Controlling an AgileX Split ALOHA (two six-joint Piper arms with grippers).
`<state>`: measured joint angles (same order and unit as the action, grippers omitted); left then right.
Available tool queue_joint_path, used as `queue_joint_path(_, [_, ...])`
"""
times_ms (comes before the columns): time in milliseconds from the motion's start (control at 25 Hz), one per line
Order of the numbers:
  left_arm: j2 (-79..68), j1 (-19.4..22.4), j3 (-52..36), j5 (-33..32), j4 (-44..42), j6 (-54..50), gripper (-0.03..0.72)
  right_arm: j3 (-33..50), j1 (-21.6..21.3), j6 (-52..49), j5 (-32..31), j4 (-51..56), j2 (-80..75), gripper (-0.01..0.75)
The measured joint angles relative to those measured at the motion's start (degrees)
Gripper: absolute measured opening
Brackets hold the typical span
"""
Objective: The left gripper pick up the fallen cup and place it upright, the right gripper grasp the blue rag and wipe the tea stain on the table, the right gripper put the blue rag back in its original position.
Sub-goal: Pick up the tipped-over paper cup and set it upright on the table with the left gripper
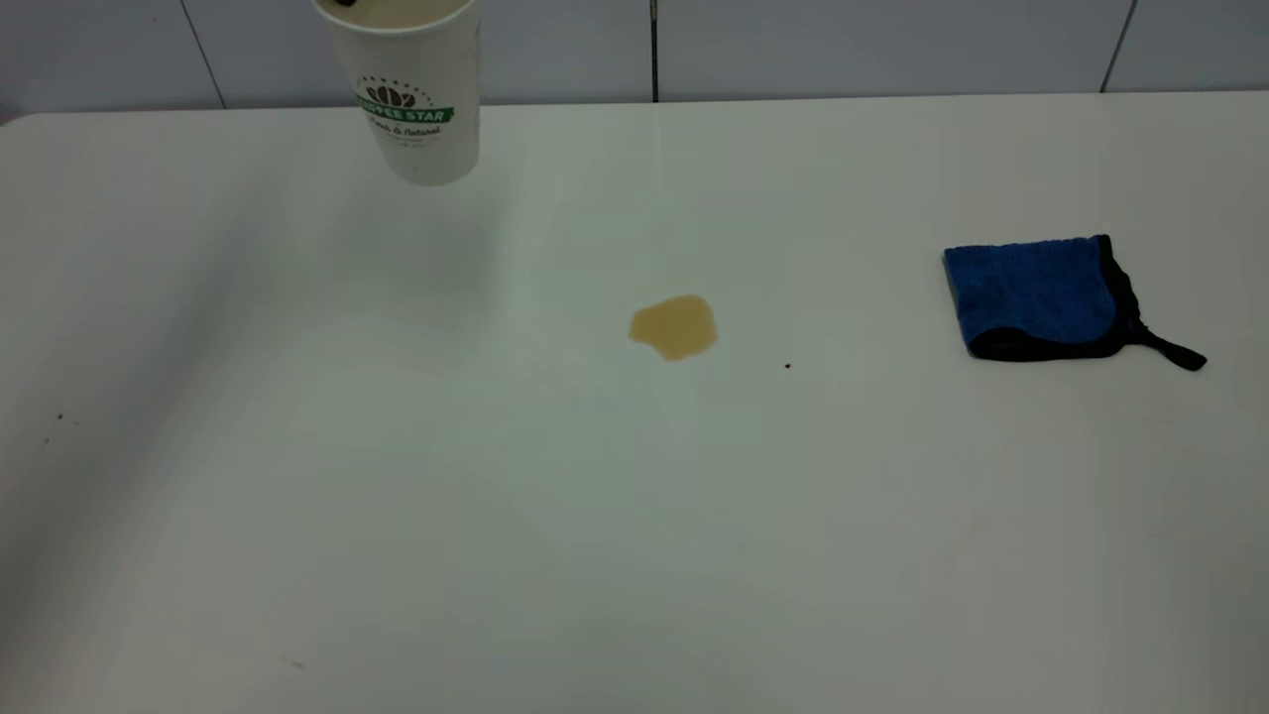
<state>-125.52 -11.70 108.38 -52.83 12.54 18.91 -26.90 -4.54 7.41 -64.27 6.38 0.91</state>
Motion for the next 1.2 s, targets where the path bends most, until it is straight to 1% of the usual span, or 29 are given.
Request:
queue_joint_path(80, [-1.82,2.04,0.00,0.06,5.99,4.12,0.008,0.00,0.00,0.00,0.00,0.00,0.00,0.238])
queue_joint_path(200, [-5.16,3.65,0.00,0.18,8.49,6.22,0.010,0.00,0.00,0.00,0.00,0.00,0.00,0.238])
queue_joint_path(640, [-13.41,3.89,0.00,3.75,8.14,7.59,0.012,0.00,0.00,0.00,0.00,0.00,0.00,0.238])
queue_joint_path(1200, [-15.18,3.89,0.00,6.31,8.36,7.84,0.036,0.00,0.00,0.00,0.00,0.00,0.00,0.238])
